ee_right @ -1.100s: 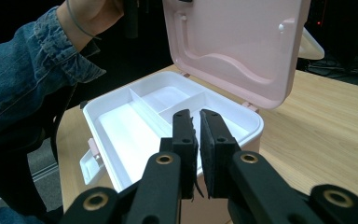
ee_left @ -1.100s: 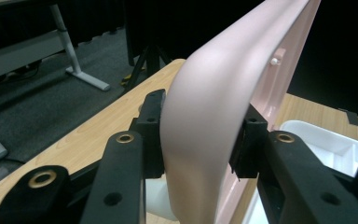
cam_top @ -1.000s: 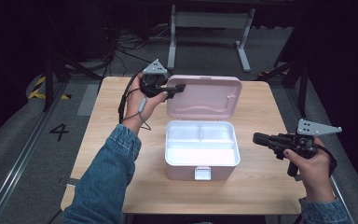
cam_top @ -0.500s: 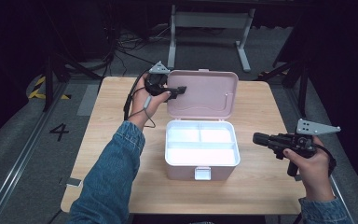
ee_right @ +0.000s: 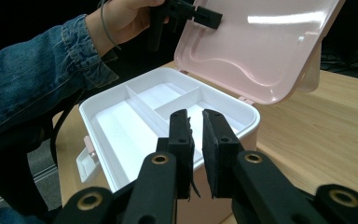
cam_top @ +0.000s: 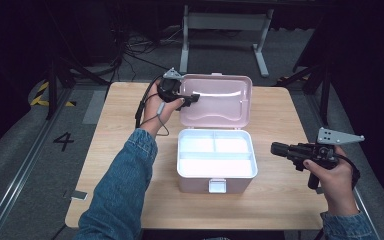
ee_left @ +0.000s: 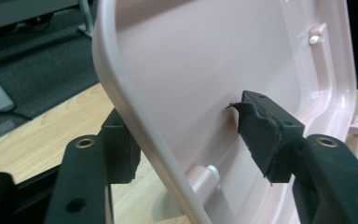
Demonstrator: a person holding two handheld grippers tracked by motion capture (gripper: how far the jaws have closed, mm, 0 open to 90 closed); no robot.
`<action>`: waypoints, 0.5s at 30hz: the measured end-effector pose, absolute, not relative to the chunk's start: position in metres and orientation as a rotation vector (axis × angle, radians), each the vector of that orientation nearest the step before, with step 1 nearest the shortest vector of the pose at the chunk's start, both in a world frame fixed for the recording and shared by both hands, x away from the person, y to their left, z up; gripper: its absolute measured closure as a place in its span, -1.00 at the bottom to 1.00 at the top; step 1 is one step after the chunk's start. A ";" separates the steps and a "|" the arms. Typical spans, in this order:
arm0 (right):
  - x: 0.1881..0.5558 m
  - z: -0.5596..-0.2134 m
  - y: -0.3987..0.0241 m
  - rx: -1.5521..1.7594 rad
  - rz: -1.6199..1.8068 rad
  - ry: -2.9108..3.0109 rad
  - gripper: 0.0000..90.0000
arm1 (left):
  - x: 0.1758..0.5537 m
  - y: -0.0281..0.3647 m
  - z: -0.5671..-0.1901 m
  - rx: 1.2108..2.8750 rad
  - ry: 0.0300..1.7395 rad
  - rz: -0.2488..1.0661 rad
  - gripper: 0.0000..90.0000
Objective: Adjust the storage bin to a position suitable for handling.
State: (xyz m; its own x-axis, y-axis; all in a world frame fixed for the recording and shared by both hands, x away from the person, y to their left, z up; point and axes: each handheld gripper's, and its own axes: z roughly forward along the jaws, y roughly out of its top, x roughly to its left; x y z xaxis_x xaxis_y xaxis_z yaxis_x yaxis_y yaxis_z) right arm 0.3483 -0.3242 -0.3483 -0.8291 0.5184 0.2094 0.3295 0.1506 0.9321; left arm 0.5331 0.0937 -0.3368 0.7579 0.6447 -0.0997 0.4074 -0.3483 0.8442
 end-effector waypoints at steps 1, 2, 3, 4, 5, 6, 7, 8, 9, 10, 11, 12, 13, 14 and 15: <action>0.348 -0.348 -0.324 0.840 1.758 2.255 0.84 | 0.533 0.094 -0.337 1.988 0.795 0.309 -0.14; 0.348 -0.348 -0.325 0.841 1.758 2.255 0.84 | 0.534 0.094 -0.338 1.990 0.795 0.315 -0.14; 0.348 -0.348 -0.325 0.845 1.760 2.254 0.84 | 0.534 0.094 -0.338 1.993 0.811 0.310 -0.18; 0.348 -0.348 -0.325 0.845 1.759 2.254 0.84 | 0.534 0.094 -0.339 1.997 0.819 0.309 -0.19; 0.348 -0.348 -0.325 0.845 1.759 2.255 0.84 | 0.535 0.094 -0.340 1.998 0.825 0.302 -0.19; 0.348 -0.348 -0.325 0.845 1.760 2.254 0.84 | 0.536 0.095 -0.343 2.003 0.840 0.296 -0.21; 0.348 -0.348 -0.325 0.844 1.762 2.253 0.84 | 0.537 0.095 -0.344 2.006 0.844 0.303 -0.21; 0.348 -0.348 -0.325 0.844 1.762 2.253 0.84 | 0.537 0.095 -0.344 2.006 0.844 0.303 -0.21; 0.349 -0.348 -0.325 0.843 1.763 2.253 0.84 | 0.538 0.096 -0.345 2.014 0.851 0.311 -0.21; 0.349 -0.348 -0.325 0.840 1.765 2.251 0.84 | 0.538 0.096 -0.346 2.023 0.862 0.313 -0.21; 0.351 -0.349 -0.324 0.849 1.764 2.254 0.84 | 0.539 0.096 -0.347 2.027 0.876 0.316 -0.23; 0.352 -0.349 -0.323 0.848 1.762 2.255 0.84 | 0.539 0.097 -0.348 2.028 0.879 0.318 -0.24; 0.352 -0.350 -0.322 0.849 1.762 2.261 0.84 | 0.539 0.097 -0.348 2.028 0.886 0.315 -0.24; 0.352 -0.350 -0.322 0.849 1.762 2.261 0.84 | 0.540 0.098 -0.349 2.035 0.889 0.310 -0.24; 0.352 -0.350 -0.320 0.842 1.758 2.265 0.83 | 0.540 0.099 -0.351 2.032 0.897 0.305 -0.24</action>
State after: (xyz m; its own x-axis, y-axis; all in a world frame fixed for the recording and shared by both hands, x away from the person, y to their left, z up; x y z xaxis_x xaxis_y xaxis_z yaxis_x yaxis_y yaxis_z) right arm 0.3521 -0.3205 -0.3504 -0.8304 0.5145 0.2139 0.3347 0.1536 0.9297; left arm 0.5404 0.0985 -0.3507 0.7103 0.6947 -0.1136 0.4820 -0.3623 0.7977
